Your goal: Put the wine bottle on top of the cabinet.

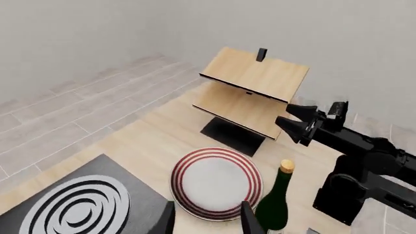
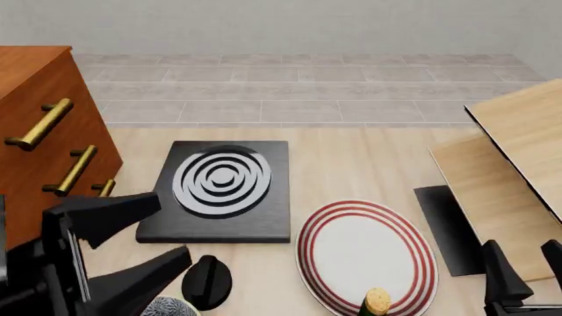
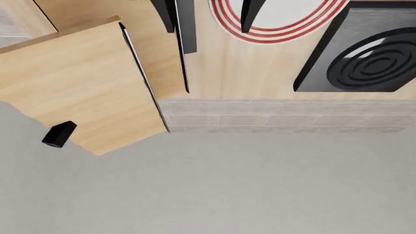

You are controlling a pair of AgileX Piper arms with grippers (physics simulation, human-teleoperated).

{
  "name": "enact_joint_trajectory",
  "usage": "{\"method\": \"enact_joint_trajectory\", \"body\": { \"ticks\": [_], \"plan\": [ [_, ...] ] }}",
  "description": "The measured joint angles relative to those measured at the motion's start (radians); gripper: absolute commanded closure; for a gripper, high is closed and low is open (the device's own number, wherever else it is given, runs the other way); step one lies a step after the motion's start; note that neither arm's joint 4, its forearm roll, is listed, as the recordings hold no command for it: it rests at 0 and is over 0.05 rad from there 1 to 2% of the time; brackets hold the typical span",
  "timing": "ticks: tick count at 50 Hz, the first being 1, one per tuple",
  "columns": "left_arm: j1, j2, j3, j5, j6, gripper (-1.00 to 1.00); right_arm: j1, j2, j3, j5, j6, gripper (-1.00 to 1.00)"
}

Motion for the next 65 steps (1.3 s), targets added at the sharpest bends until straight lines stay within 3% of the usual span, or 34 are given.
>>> {"method": "enact_joint_trajectory", "body": {
  "ticks": [30, 65],
  "plan": [
    [-0.228, 0.335, -0.043, -0.173, 0.058, -1.0, 0.0, 0.0, 0.0, 0.001, 0.001, -1.0],
    [-0.32, 0.565, -0.111, -0.259, 0.046, -1.0, 0.0, 0.0, 0.0, 0.002, 0.002, -1.0]
  ]
}}
